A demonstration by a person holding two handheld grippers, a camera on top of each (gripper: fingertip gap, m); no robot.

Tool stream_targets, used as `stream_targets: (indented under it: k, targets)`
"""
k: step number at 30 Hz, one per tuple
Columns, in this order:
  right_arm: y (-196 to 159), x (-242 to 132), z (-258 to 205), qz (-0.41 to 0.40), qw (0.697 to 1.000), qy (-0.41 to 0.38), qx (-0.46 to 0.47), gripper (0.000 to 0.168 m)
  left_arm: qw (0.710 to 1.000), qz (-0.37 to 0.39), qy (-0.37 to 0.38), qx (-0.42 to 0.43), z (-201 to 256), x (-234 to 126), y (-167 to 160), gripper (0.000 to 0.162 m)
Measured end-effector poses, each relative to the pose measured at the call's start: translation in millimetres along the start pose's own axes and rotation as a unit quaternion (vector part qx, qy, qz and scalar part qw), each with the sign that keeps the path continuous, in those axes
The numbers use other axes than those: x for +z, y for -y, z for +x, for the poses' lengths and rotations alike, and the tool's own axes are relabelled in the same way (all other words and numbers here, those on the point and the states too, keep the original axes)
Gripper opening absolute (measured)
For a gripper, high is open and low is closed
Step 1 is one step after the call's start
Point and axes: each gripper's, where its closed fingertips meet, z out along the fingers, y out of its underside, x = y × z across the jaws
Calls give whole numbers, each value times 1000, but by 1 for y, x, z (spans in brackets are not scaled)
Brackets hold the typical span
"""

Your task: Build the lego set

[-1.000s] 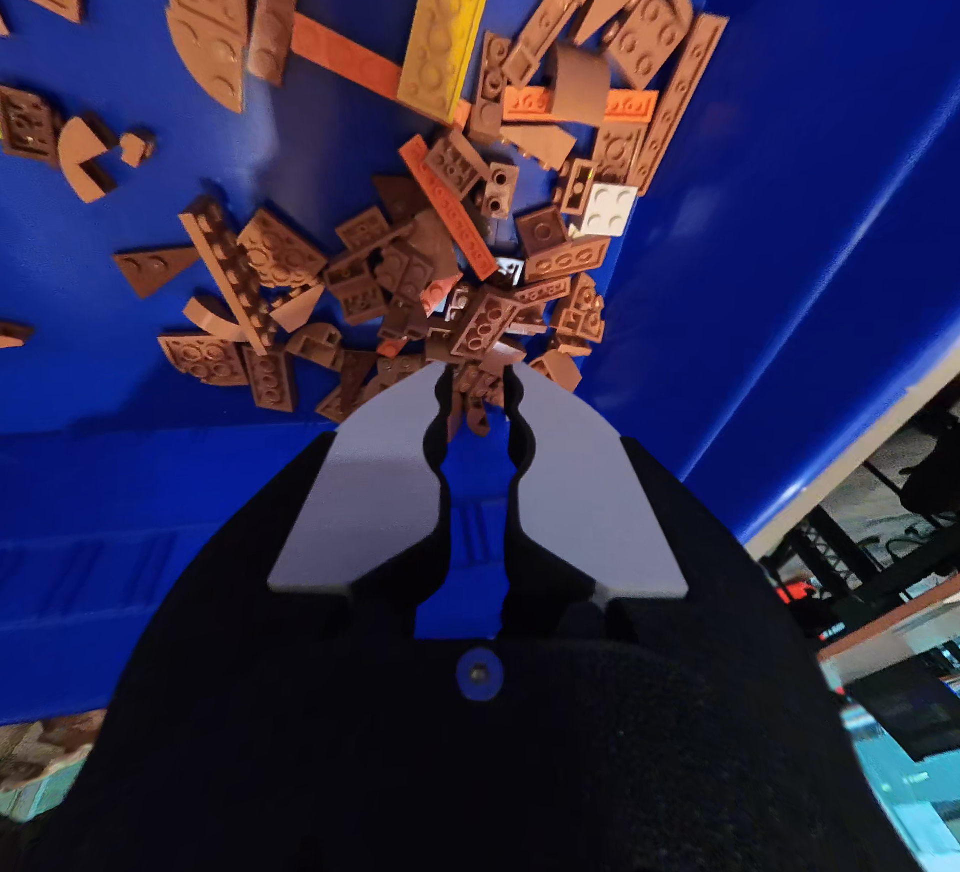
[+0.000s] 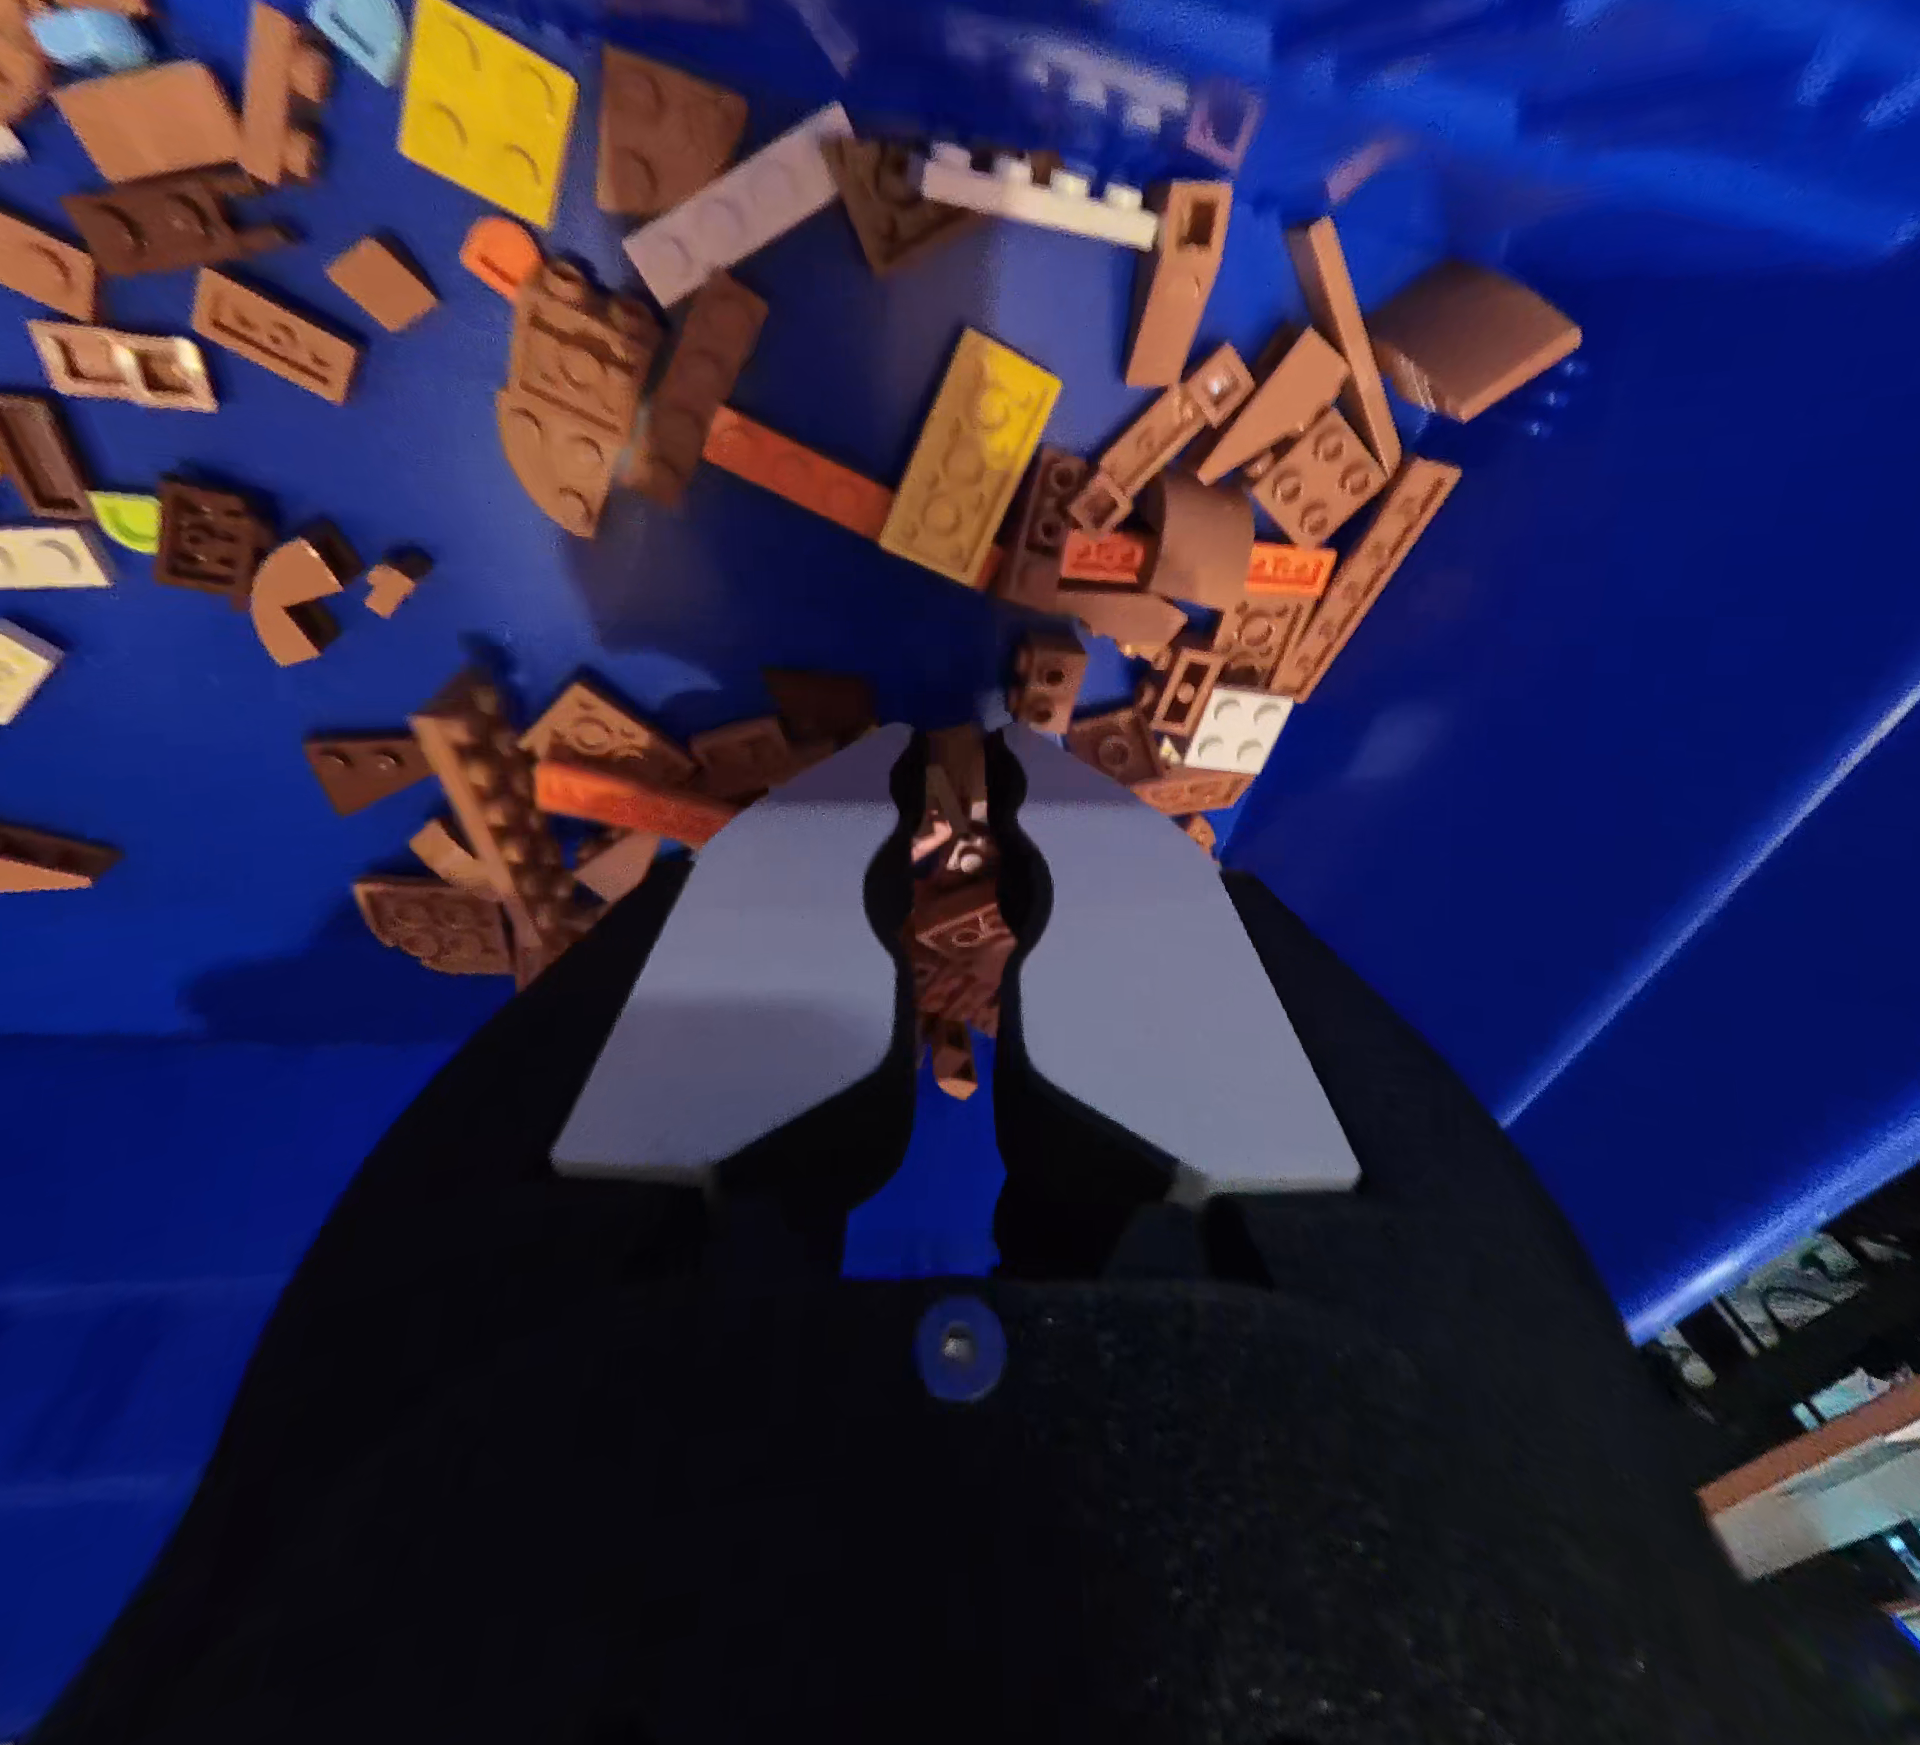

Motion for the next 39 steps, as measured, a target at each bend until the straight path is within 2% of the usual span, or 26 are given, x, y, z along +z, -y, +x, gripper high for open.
stream_targets:
  k: [6, 13, 20, 27, 30, 37, 39]
  targets:
    - [-8, -9, 5, 14, 1000, -11, 11, 11, 1000, -1, 0, -2, 0, 1, -1, 11]
    - [19, -17, -5, 63, 998, 0, -13, 15, 1000, -1, 0, -1, 0, 0, -1, 11]
    - [48, -20, -33, 114, 991, 52, -47, 19, 1000, 0, 1, -2, -1, 0, -1, 11]
    - [58, -8, -50, 103, 990, 65, -68, 26, 1000, 0, 1, -2, -1, 0, -1, 11]
    - [56, -6, -48, 95, 992, 57, -66, 24, 1000, 0, 1, -1, -1, 0, -1, 11]
    - [39, -5, -46, 65, 995, 51, -61, 6, 1000, 0, 1, -3, -2, 0, -2, 11]
    - [34, -7, -44, 60, 996, 47, -56, 7, 1000, 0, 1, -3, -2, 0, -2, 11]
